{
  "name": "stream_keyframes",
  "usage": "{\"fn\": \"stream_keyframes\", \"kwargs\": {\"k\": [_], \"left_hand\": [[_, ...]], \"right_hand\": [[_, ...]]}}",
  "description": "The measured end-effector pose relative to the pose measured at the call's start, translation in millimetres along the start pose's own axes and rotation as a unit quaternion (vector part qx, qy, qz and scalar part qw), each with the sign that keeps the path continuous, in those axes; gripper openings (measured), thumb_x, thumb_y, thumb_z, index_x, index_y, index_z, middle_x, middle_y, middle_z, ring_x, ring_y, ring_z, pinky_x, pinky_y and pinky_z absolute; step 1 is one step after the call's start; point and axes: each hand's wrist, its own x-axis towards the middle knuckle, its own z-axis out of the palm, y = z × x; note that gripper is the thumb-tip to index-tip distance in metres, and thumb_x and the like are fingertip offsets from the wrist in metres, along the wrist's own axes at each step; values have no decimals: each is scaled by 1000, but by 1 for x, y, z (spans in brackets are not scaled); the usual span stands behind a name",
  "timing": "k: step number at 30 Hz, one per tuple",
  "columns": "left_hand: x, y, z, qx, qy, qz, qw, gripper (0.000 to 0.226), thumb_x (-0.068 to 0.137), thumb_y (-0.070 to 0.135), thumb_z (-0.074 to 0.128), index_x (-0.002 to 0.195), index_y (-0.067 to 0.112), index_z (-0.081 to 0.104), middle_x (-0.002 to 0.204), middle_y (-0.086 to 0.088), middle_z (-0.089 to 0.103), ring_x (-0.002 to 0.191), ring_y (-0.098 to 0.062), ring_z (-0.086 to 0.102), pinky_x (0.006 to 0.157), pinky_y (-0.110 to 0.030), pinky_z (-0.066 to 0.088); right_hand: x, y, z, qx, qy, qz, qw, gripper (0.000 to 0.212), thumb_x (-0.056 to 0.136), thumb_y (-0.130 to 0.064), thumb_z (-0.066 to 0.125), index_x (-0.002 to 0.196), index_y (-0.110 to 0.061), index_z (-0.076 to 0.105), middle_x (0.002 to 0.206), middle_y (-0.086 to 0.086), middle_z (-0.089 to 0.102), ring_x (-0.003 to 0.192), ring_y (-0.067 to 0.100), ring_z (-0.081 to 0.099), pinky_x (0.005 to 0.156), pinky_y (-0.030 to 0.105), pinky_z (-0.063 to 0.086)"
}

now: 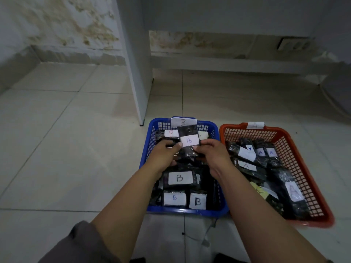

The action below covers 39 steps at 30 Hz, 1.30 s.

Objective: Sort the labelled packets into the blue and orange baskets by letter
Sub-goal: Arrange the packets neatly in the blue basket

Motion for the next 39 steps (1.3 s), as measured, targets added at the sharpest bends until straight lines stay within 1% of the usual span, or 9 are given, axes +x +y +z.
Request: {"fn": "stream_keyframes", "kwargs": {"k": [5,8,13,16,18,22,26,32,39], "left_hand": [[9,-6,-2,32,65,14,997,31,84,1,64,106,21,55,102,-5,67,90,-19,64,80,-38,56],[25,-17,-17,64,112,13,992,36,81,3,69,111,18,56,96,-6,67,92,-24,65,87,-43,53],[57,-24,-26,169,115,6,979,42,82,3,68,119,14,54,79,1,60,76,-13,57,59,-15,43],[63,-31,-23,247,101,17,964,42,83,0,64,122,12,53,72,3,55,70,-8,49,50,-10,34],[65,-36,-23,271,96,9,958,43,83,1,64,123,11,52,78,1,56,74,-11,50,55,-14,33],[67,-35,-26,261,89,1,961,52,82,0,65,128,13,46,92,-9,62,74,-15,52,61,-22,37],[67,-30,-27,246,86,7,965,51,83,0,64,129,14,47,76,1,55,67,-11,50,60,-24,41],[60,-22,-35,231,106,18,967,50,85,-1,59,130,16,46,96,-8,60,82,-16,53,67,-24,39],[61,-19,-48,197,170,29,965,49,85,2,61,130,15,46,79,1,58,70,-7,53,57,-19,36]], "right_hand": [[10,7,-2,-95,-87,-15,992,20,80,-5,70,95,-12,61,94,6,69,88,22,67,76,32,54],[38,-4,-28,-297,-108,-96,944,33,79,-11,73,110,-16,63,106,-2,66,100,15,62,79,23,47],[69,3,-50,-695,-162,-155,683,73,74,-32,76,137,-35,41,136,-3,49,128,18,40,110,36,21],[76,25,-52,-731,-145,-229,626,72,73,-34,74,136,-35,39,133,-7,50,127,14,39,111,35,10],[82,31,-54,-692,-122,-271,658,61,72,-34,73,126,-34,43,119,-9,57,117,13,47,110,32,11],[86,24,-58,-515,-96,-230,820,48,70,-29,74,109,-33,45,103,-12,59,105,17,56,104,36,33],[78,4,-49,-303,-92,-157,935,23,84,-20,68,106,-20,61,106,-6,64,101,7,58,84,22,44],[71,-15,-38,-204,-120,-106,966,14,88,-16,61,97,-23,69,99,-6,69,93,5,61,73,16,42],[72,24,23,-262,-96,-174,944,53,71,-7,78,112,-28,52,114,-12,56,107,6,51,86,17,42]]}}
